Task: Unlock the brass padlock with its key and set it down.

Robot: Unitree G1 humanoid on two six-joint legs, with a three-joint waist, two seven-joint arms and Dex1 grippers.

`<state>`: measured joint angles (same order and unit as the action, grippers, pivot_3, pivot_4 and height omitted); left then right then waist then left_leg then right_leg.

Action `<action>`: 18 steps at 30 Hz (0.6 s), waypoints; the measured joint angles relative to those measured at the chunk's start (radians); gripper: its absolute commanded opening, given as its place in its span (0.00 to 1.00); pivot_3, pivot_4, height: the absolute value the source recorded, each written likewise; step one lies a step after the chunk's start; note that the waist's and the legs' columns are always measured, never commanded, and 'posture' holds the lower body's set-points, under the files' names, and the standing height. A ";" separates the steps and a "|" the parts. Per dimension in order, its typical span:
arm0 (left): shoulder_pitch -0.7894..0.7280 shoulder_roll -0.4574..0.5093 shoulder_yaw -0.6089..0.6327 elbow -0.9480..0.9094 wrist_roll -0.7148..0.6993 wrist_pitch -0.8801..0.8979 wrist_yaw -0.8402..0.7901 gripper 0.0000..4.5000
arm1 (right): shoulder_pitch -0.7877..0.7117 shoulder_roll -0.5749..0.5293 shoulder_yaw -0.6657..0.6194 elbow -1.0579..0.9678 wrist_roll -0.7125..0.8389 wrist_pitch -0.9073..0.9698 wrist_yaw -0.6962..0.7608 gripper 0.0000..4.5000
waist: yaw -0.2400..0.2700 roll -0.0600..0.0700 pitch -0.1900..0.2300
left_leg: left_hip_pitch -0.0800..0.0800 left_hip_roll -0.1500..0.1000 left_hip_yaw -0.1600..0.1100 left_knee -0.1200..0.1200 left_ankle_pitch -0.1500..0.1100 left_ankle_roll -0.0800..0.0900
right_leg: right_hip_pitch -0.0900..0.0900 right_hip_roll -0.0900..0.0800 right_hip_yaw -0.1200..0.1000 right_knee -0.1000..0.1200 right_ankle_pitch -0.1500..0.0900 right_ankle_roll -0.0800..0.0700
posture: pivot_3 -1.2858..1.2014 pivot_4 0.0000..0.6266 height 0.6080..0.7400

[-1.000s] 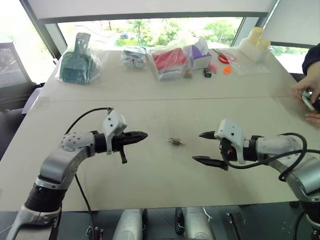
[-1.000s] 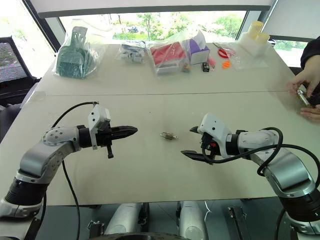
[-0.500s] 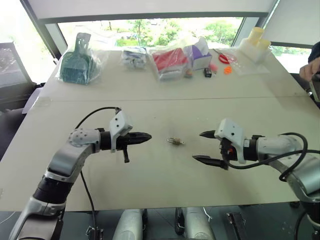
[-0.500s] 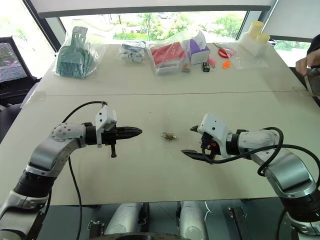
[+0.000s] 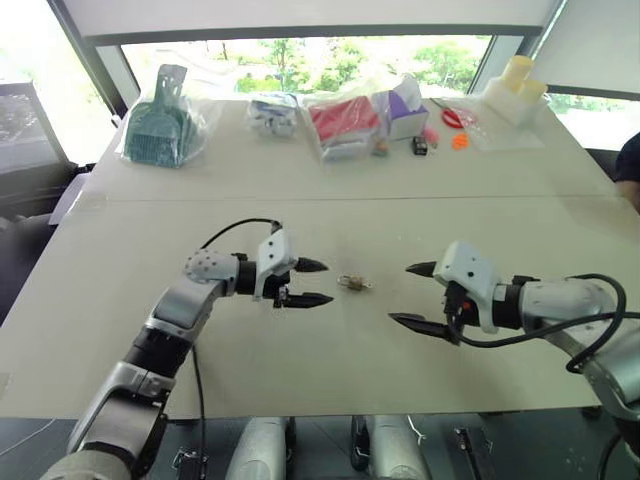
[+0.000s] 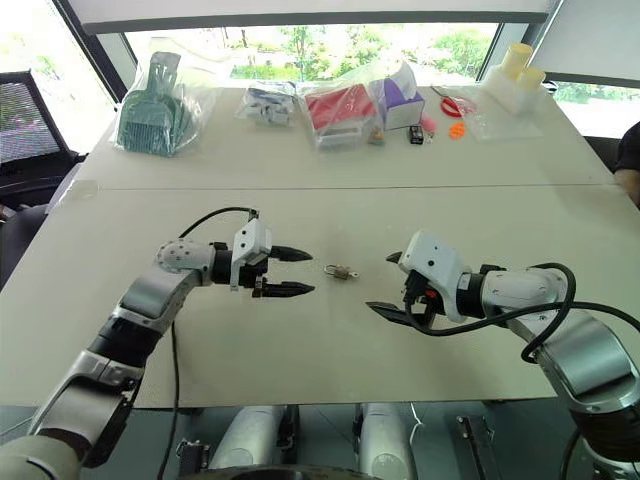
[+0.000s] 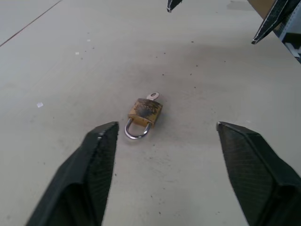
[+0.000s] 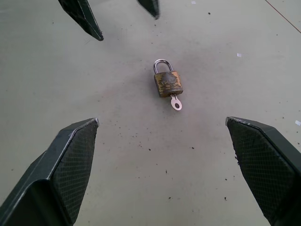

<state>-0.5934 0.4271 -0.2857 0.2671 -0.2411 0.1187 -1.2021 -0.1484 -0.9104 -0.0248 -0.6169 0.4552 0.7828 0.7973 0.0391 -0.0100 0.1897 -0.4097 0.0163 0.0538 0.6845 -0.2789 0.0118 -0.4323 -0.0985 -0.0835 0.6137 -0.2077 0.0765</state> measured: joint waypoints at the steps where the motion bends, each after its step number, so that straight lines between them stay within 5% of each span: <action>1: -0.015 -0.012 -0.008 0.038 0.015 -0.033 -0.009 0.99 | 0.004 0.003 -0.002 -0.007 0.000 0.006 -0.007 1.00 | 0.001 0.000 0.000 | 0.000 0.000 0.000 0.000 0.000 0.000 | 0.000 0.000 0.000 0.000 0.000 0.000 | 0.52 0.24 1.00; 12: -0.267 -0.181 -0.055 0.619 0.159 -0.398 -0.143 0.99 | 0.066 0.029 -0.038 -0.089 0.006 0.050 -0.081 1.00 | 0.003 -0.001 0.000 | -0.001 0.000 0.000 0.001 0.000 0.000 | 0.000 0.000 0.000 0.000 0.001 0.001 | 0.52 0.24 1.00; 18: -0.337 -0.236 -0.045 0.786 0.203 -0.496 -0.146 0.99 | 0.093 0.031 -0.062 -0.119 0.022 0.066 -0.109 1.00 | 0.001 -0.001 0.000 | -0.001 0.000 -0.001 0.001 -0.001 0.001 | 0.000 0.000 -0.001 0.000 0.002 0.003 | 0.52 0.24 1.00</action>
<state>-0.9306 0.1908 -0.3306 1.0534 -0.0381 -0.3777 -1.3477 -0.0554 -0.8798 -0.0872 -0.7362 0.4768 0.8486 0.6883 0.0398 -0.0112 0.1899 -0.4103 0.0162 0.0532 0.6850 -0.2795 0.0129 -0.4323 -0.0985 -0.0842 0.6137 -0.2057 0.0797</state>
